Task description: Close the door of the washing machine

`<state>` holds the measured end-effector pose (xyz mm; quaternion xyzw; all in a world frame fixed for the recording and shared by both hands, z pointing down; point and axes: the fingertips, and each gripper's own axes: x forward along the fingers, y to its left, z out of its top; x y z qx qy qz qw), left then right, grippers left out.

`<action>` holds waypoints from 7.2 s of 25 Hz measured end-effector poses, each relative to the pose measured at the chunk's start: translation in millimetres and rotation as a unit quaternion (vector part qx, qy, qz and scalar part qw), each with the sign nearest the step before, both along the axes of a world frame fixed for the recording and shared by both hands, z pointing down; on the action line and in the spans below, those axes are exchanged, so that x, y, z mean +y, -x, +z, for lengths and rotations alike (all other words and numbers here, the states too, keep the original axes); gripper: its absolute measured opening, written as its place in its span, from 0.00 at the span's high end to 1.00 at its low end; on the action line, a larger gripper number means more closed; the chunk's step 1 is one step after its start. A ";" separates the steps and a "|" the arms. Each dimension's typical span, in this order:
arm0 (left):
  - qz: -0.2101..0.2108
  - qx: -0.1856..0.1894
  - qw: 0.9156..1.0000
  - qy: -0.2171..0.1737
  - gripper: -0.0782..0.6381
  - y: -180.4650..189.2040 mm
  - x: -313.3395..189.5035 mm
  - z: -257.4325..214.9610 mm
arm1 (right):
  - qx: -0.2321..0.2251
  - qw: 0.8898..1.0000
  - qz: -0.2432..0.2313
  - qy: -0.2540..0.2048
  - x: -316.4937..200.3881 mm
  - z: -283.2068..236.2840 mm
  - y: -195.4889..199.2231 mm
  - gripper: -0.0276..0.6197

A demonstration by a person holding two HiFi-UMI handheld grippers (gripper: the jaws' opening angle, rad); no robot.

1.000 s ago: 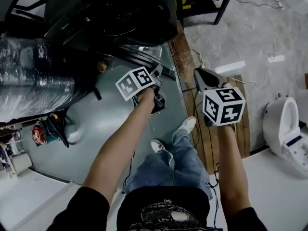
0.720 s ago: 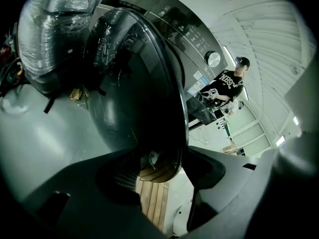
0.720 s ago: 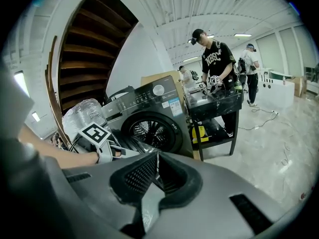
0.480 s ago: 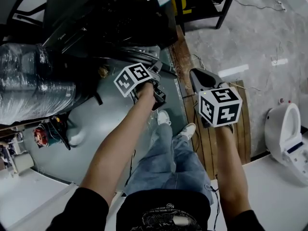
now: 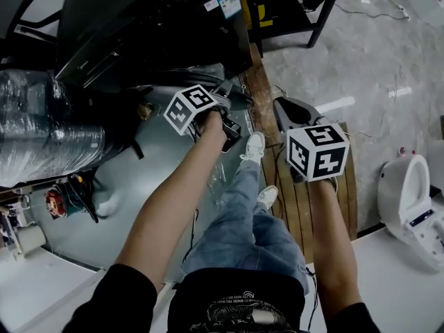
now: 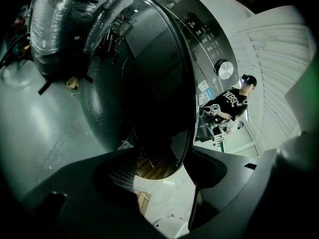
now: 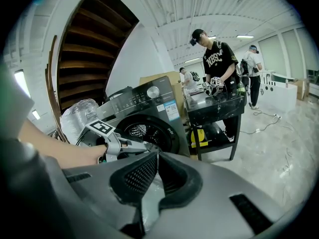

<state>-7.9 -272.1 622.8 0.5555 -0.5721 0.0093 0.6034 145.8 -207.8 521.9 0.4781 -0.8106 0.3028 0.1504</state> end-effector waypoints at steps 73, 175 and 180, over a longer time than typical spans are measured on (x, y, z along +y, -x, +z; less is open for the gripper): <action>-0.088 0.054 0.995 0.004 0.44 -2.3 -197.7 11.5 | 0.003 0.999 0.007 0.045 -170.2 33.1 -14.0 0.92; 0.205 -0.376 0.833 -0.351 0.85 329.2 218.3 -411.9 | 0.049 0.973 -0.104 -0.202 137.5 -320.3 307.4 0.93; 0.211 -0.382 0.828 -0.353 0.85 324.4 226.7 -413.3 | 0.048 0.972 -0.097 -0.209 143.5 -327.5 302.7 0.93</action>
